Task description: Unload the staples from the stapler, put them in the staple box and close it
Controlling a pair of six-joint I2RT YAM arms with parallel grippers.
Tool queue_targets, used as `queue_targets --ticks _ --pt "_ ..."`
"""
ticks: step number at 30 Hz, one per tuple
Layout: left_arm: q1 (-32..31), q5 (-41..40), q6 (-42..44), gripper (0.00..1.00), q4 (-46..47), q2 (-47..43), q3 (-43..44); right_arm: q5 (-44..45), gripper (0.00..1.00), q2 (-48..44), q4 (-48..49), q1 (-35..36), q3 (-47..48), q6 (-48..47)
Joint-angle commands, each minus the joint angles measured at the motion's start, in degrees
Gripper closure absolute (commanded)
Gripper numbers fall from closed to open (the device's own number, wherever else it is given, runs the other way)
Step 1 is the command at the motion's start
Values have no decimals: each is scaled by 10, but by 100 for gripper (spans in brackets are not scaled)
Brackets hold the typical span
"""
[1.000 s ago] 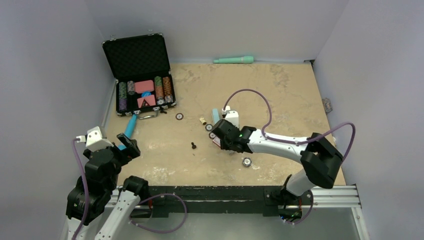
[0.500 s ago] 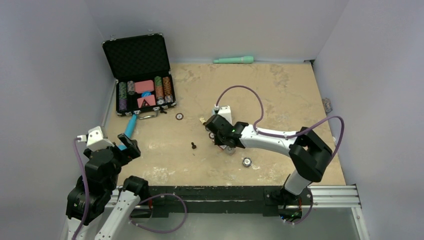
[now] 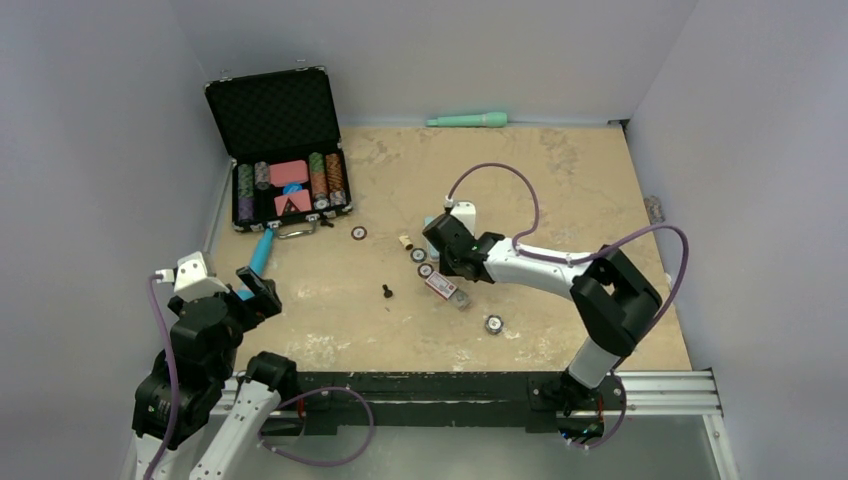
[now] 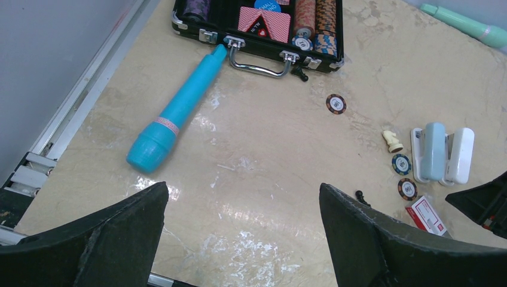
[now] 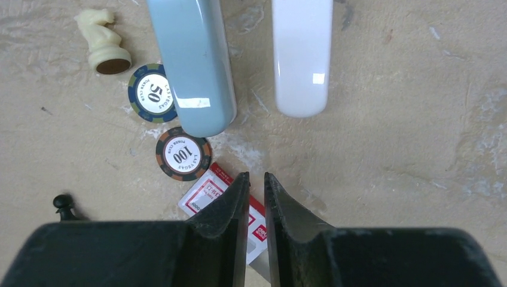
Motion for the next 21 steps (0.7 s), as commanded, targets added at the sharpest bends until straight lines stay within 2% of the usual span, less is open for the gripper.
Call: queue_targets --ticks 1,12,21 --pt "2 2 12 0 23 9 -3 4 82 32 23 1 5 -15" --pt "2 2 12 0 23 11 -4 -19 87 41 42 5 -17 -13" --pt "2 1 12 0 23 11 -3 -36 88 34 30 70 -22 28"
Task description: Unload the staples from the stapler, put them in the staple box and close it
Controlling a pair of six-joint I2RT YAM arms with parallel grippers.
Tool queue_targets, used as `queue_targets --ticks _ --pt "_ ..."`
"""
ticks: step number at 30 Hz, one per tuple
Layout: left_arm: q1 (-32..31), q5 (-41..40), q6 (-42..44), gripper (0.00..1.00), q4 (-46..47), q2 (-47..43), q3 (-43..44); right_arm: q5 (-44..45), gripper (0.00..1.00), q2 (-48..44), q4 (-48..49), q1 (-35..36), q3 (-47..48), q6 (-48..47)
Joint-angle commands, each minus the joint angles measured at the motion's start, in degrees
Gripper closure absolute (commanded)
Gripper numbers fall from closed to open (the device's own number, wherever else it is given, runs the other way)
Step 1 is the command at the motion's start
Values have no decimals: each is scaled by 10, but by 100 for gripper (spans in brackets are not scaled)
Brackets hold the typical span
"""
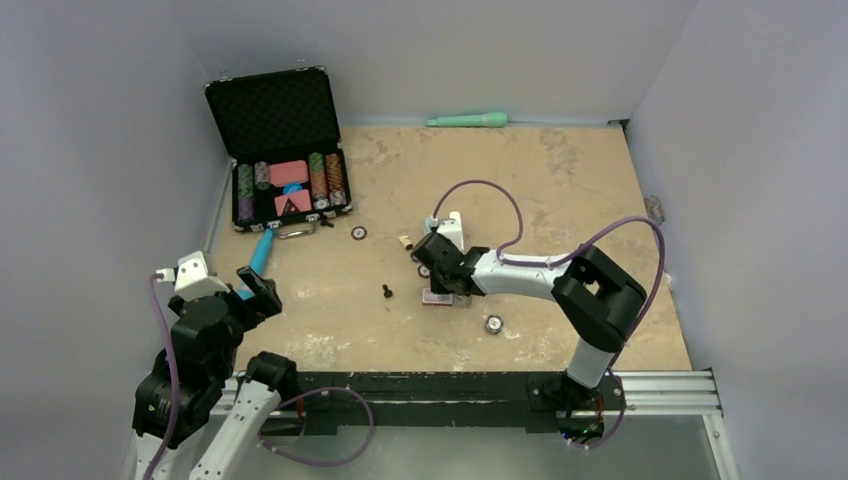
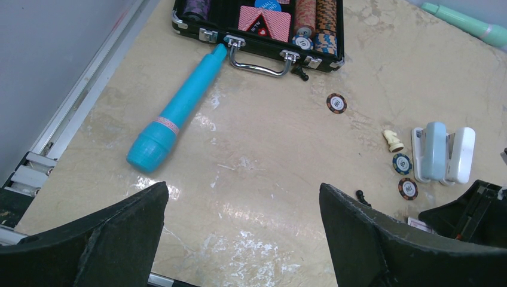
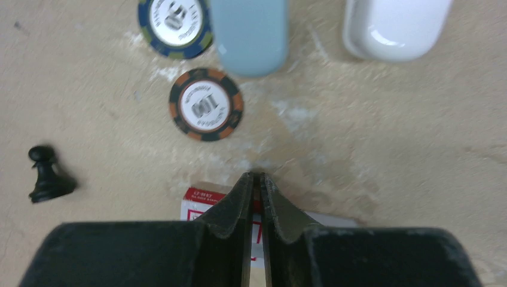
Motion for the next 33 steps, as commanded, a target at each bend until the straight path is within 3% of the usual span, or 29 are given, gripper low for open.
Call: queue_targets --ticks 1,10,19,22,27,33 --pt "2 1 12 0 22 9 -3 -6 89 -8 -7 45 3 37" --pt "2 1 12 0 21 9 -4 -11 89 9 -19 91 -1 84" --pt "2 24 19 1 31 16 -8 -18 87 -98 -25 92 15 58" --pt "2 56 28 4 39 31 -9 -2 84 -128 -41 89 28 49" --pt "0 159 38 8 68 68 -15 3 65 -170 -50 41 15 41" --pt "-36 313 12 15 92 149 -33 -12 63 -246 -38 -33 -21 14"
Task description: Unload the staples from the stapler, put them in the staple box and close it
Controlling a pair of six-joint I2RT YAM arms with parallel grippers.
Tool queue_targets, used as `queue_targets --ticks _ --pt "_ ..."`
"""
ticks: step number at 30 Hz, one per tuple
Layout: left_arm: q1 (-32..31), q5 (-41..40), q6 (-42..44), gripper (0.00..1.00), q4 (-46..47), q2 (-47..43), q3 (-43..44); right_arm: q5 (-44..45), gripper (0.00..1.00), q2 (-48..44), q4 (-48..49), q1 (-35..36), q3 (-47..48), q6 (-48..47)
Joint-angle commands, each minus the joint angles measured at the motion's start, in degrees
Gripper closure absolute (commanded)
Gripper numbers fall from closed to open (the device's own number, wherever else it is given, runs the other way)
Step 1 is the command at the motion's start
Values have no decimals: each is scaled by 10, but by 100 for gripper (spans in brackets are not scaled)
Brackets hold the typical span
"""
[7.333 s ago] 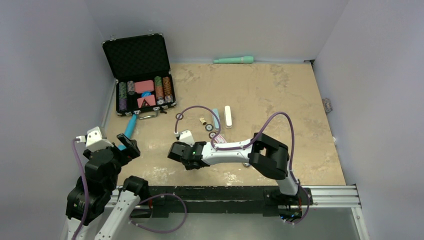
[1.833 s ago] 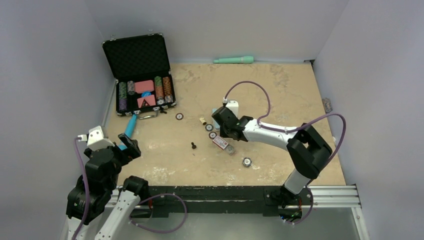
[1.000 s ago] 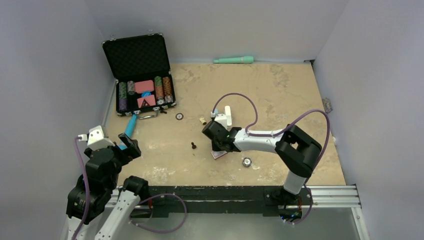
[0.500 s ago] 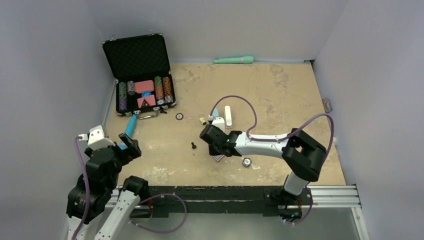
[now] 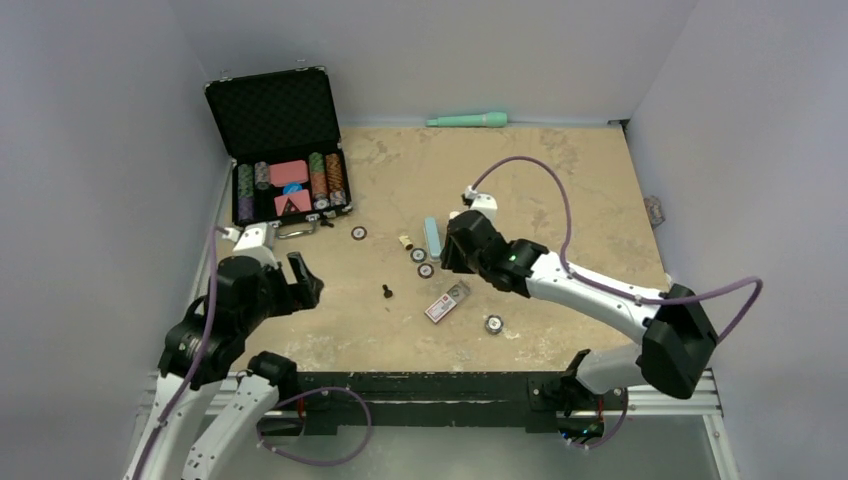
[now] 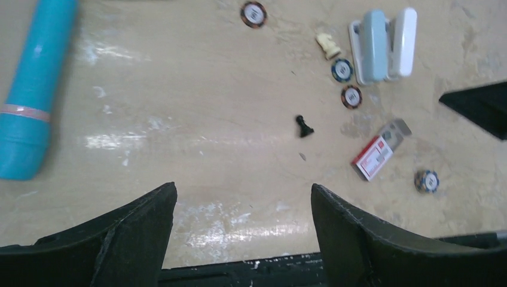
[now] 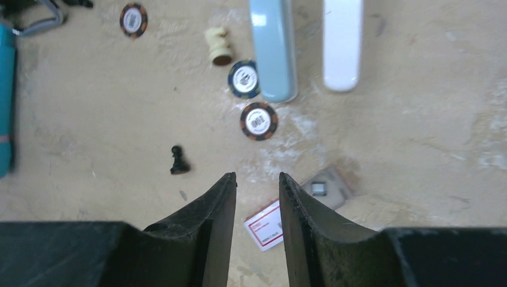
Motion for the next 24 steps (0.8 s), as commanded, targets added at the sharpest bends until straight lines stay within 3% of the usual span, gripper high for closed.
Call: queue_targets --ticks 1,7,14,24 --pt "-42 127 -11 17 46 49 -15 3 63 -55 -3 -44 -16 -27" --pt "-116 178 -43 26 80 106 -33 -26 64 -71 9 -106 -41 -40" --pt "-153 218 -98 39 167 130 -109 -88 67 -79 74 -152 -100 -22" --pt "-240 204 -146 55 288 211 -174 -108 71 -69 113 -178 -153 -2"
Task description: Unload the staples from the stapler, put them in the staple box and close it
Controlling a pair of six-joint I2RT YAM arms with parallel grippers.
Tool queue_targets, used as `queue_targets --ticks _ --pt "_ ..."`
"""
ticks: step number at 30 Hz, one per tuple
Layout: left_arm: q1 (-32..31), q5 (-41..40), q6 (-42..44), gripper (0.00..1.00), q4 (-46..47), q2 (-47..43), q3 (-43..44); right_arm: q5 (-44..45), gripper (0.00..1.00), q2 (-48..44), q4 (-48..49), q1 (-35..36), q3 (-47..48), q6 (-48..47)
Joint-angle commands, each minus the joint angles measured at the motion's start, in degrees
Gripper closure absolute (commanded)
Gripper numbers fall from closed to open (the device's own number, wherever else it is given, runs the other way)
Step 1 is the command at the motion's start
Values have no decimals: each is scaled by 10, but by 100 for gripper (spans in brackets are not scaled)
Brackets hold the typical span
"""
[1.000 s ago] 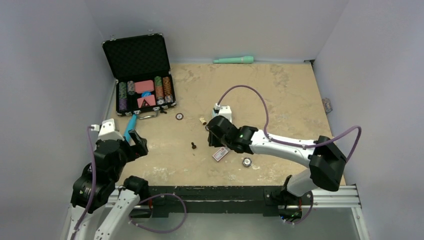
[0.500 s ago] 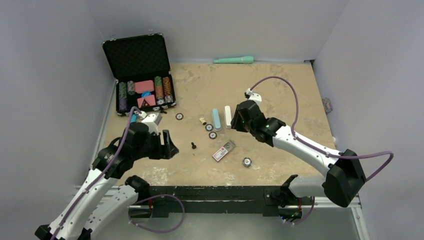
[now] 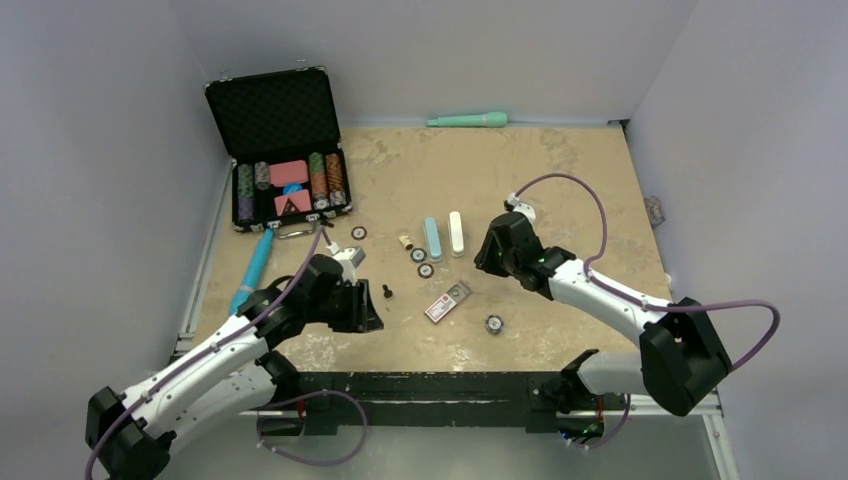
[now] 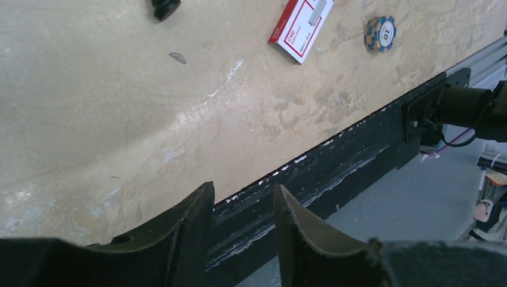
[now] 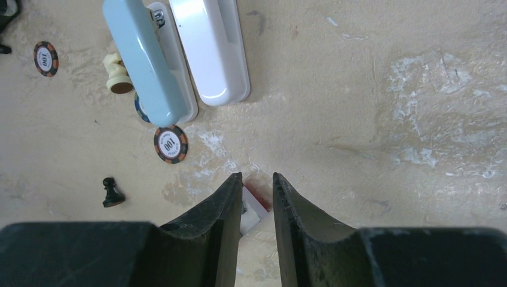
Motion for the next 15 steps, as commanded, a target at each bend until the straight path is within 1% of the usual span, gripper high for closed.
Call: queue_targets --ticks 1,2,3,5,7,10,11,15 --pt "-43 -6 -32 58 96 50 -6 -21 71 -6 54 -3 -17 18" --pt "-50 -10 -34 63 103 65 -4 -24 72 -6 61 -3 -24 21" --pt "-58 -14 -34 70 114 81 -2 -28 72 -6 66 -3 -28 22" --pt "-69 -17 -40 80 135 111 2 -34 73 -2 79 -4 -37 23" --pt "-79 -21 -44 84 153 141 7 -39 74 7 90 -3 -42 20" --pt "-91 -27 -47 87 173 179 16 -49 75 20 100 -3 -45 20" --pt "-93 -29 -48 88 179 190 17 -51 77 23 103 -3 -48 19" --pt "-99 -29 -53 96 204 229 21 -58 83 31 116 -3 -55 16"
